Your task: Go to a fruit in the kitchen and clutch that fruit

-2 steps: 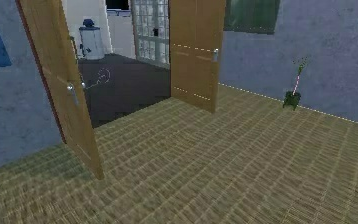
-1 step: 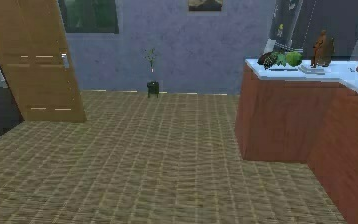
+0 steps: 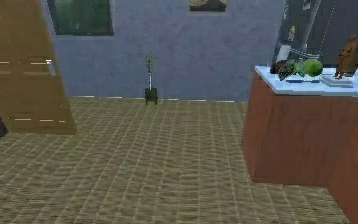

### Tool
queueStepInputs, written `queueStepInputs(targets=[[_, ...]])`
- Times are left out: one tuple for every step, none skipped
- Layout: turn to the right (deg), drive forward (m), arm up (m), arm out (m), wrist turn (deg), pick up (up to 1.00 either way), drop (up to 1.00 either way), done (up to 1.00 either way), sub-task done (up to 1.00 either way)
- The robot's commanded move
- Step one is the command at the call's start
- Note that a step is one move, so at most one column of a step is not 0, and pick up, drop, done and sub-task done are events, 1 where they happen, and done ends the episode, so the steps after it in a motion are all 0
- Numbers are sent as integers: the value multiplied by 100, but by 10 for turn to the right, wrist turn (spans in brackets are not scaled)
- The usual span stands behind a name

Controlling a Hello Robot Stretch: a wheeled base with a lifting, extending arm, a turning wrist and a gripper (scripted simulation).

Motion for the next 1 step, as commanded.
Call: queueStepInputs(targets=[[210, 0, 0, 0, 0, 0, 0, 0, 0]])
